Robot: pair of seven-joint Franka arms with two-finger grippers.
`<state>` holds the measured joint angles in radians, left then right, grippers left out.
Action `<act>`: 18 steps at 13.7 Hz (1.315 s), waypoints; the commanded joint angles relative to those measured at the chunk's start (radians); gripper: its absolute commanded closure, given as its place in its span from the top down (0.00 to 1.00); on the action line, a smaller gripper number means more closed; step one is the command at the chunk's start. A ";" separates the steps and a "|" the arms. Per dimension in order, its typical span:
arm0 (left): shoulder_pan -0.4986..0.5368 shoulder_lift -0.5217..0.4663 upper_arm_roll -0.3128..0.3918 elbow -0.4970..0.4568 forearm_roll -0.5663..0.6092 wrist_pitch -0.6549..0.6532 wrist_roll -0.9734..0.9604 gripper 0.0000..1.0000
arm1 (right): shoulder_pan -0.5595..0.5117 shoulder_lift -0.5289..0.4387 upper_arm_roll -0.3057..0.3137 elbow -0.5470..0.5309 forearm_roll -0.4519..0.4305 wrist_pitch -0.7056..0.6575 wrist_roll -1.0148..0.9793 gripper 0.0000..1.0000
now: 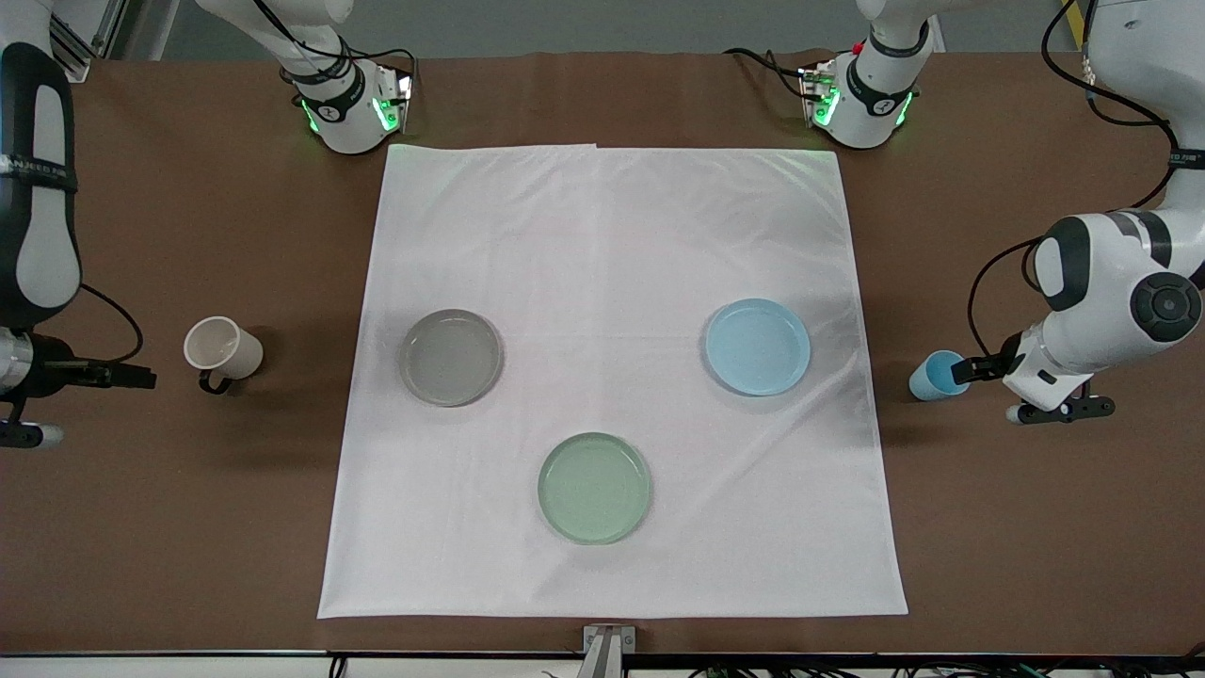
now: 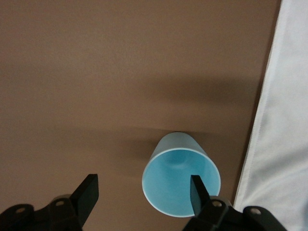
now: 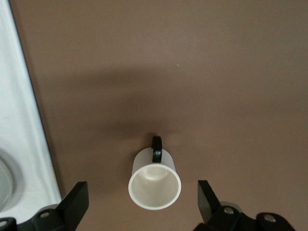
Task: Place blue cup in blue plate and white mug in gray plate
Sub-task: 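Grasp the blue cup with the left gripper while the right gripper grasps the mug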
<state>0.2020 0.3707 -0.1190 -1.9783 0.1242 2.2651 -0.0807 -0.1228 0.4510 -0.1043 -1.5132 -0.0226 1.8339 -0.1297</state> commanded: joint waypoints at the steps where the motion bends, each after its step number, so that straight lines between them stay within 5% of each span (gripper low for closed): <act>1: 0.008 -0.010 -0.005 -0.039 0.020 0.022 0.002 0.78 | -0.037 -0.009 0.011 -0.129 0.004 0.150 -0.014 1.00; 9: 0.011 0.050 -0.005 -0.042 0.020 0.074 0.006 0.48 | -0.077 0.008 0.014 -0.376 0.044 0.445 -0.014 1.00; 12: 0.005 0.053 -0.008 -0.037 0.020 0.076 0.004 0.13 | -0.074 0.008 0.014 -0.398 0.056 0.447 -0.016 0.94; 13: 0.005 0.053 -0.010 -0.034 0.020 0.076 0.001 0.02 | -0.074 0.008 0.015 -0.400 0.056 0.447 -0.016 0.90; 18: 0.002 -0.016 -0.060 -0.024 0.006 0.059 -0.028 0.00 | -0.074 0.018 0.015 -0.401 0.073 0.446 -0.037 0.57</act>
<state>0.2068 0.4085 -0.1417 -1.9947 0.1247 2.3335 -0.0807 -0.1837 0.4787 -0.1007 -1.8964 0.0295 2.2674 -0.1353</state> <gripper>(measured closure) 0.965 0.300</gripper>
